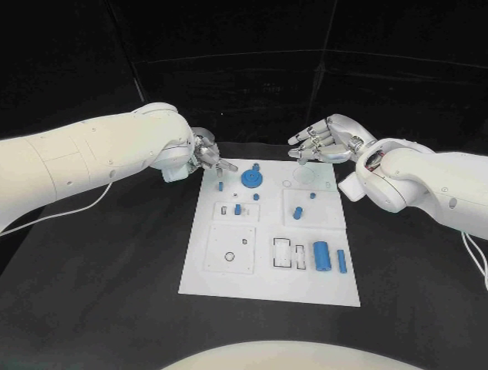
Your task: Assemble the parts on the task board
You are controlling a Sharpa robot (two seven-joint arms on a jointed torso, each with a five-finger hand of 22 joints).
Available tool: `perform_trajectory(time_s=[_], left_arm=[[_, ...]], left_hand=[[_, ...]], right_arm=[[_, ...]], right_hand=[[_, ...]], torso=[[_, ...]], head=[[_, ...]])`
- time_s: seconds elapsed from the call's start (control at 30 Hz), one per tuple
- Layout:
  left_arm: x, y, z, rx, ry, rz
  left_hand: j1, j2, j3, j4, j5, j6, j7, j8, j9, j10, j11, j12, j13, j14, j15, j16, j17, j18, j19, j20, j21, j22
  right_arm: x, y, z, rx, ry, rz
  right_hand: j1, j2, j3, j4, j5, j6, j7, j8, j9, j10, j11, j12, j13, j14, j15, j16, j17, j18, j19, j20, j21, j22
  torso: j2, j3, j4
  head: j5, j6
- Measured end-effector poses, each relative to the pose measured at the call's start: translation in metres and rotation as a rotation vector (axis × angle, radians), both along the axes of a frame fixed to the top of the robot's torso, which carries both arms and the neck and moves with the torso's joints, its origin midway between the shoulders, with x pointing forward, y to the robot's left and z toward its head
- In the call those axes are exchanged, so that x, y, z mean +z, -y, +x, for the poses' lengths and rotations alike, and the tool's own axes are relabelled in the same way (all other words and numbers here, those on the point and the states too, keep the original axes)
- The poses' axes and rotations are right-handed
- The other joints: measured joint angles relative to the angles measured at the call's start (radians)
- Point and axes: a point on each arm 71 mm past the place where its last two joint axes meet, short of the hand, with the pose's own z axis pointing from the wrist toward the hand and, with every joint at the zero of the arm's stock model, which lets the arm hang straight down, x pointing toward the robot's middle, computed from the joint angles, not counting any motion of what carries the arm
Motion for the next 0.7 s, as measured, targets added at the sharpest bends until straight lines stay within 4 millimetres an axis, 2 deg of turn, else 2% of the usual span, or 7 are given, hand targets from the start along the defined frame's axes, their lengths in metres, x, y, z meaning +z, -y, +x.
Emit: perform_trajectory(time_s=[0.03, 0.07, 0.1, 0.17, 0.33, 0.7], left_arm=[[-0.0008, 0.0008, 0.0006, -0.001, 0.002, 0.007], [-0.0012, 0.0013, 0.001, -0.002, 0.003, 0.012], [-0.0019, 0.002, 0.0017, -0.003, 0.005, 0.02], [-0.0028, 0.0027, 0.0032, -0.002, 0.01, 0.033], [-0.0042, 0.0029, 0.0067, 0.001, 0.017, 0.066], [-0.0095, 0.0019, 0.0088, -0.011, -0.008, 0.129]], left_hand=[[-0.002, 0.002, -0.008, 0.002, 0.0, -0.006, -0.006, 0.015, 0.015, 0.003, -0.003, 0.036, 0.041, 0.0, 0.0, 0.0, 0.0, 0.0, 0.0, -0.003, 0.012, 0.014], [-0.002, 0.002, -0.011, 0.004, 0.0, -0.008, -0.008, 0.021, 0.021, 0.004, -0.004, 0.051, 0.057, 0.0, 0.0, 0.0, 0.0, -0.001, 0.0, -0.003, 0.017, 0.021], [-0.002, 0.002, -0.018, 0.004, 0.0, -0.012, -0.012, 0.031, 0.032, 0.004, -0.004, 0.066, 0.074, 0.0, 0.0, 0.0, 0.0, -0.015, 0.0, -0.003, 0.023, 0.027], [-0.002, 0.002, -0.029, 0.006, 0.0, -0.029, -0.01, 0.048, 0.052, 0.003, -0.004, 0.085, 0.096, 0.0, 0.0, 0.0, 0.0, -0.015, 0.0, -0.003, 0.028, 0.035], [0.002, 0.006, -0.04, 0.008, 0.0, -0.043, -0.01, 0.066, 0.079, -0.008, 0.0, 0.097, 0.11, 0.0, 0.0, 0.0, 0.0, -0.015, 0.0, -0.003, 0.032, 0.042], [-0.002, 0.01, -0.049, 0.012, 0.0, -0.05, -0.009, 0.072, 0.088, -0.015, 0.0, 0.097, 0.109, 0.0, 0.0, 0.0, 0.0, -0.015, 0.0, -0.003, 0.036, 0.045]], right_arm=[[0.0, 0.0, 0.0, 0.0, 0.0, 0.0], [0.0, 0.0, 0.0001, 0.0, 0.0, 0.0], [-0.0001, 0.0001, 0.0002, 0.0, 0.0, 0.0], [-0.0001, -0.0002, 0.0003, 0.0, -0.001, -0.001], [-0.0002, -0.0015, 0.0005, 0.003, -0.002, -0.001], [-0.0004, -0.002, 0.0009, 0.004, -0.003, -0.001]], right_hand=[[0.0, 0.0, 0.0, 0.0, 0.0, 0.0, 0.0, 0.0, 0.0, 0.0, 0.0, 0.0, 0.0, 0.0, 0.0, 0.0, 0.0, 0.0, 0.0, 0.0, 0.0, 0.0], [0.0, 0.0, 0.0, 0.0, 0.0, 0.0, 0.0, 0.0, 0.0, 0.0, 0.0, 0.0, 0.0, 0.0, 0.0, 0.0, 0.0, 0.0, 0.0, 0.0, 0.0, 0.0], [0.0, 0.0, 0.0, 0.0, 0.0, 0.0, 0.0, 0.0, 0.0, 0.0, 0.0, 0.0, 0.0, 0.0, 0.0, 0.0, 0.0, 0.0, 0.0, 0.0, 0.0, 0.0], [0.0, 0.0, 0.0, 0.0, 0.0, 0.0, 0.0, 0.0, 0.0, 0.0, 0.0, 0.0, 0.0, 0.0, 0.0, 0.0, 0.0, 0.0, 0.0, 0.0, 0.0, 0.0], [0.0, 0.0, 0.0, 0.0, 0.0, 0.0, 0.0, 0.0, 0.0, 0.0, 0.0, 0.0, 0.0, 0.0, 0.0, 0.0, 0.0, 0.0, 0.0, 0.0, 0.0, 0.0], [0.0, 0.0, 0.0, 0.0, 0.0, 0.0, 0.0, 0.0, 0.0, 0.0, 0.0, 0.0, 0.0, 0.0, 0.0, 0.0, 0.0, 0.0, 0.0, 0.0, 0.0, 0.0]], torso=[[0.0, 0.0001, 0.0], [0.0, 0.0001, 0.0], [0.0, 0.0004, 0.0], [0.0, 0.0008, 0.0], [0.0, 0.001, 0.0005], [-0.002, 0.0012, 0.0012]], head=[[0.0, -0.001], [0.0, -0.001], [0.0, -0.001], [0.0, -0.002], [0.002, -0.005], [0.002, -0.01]])
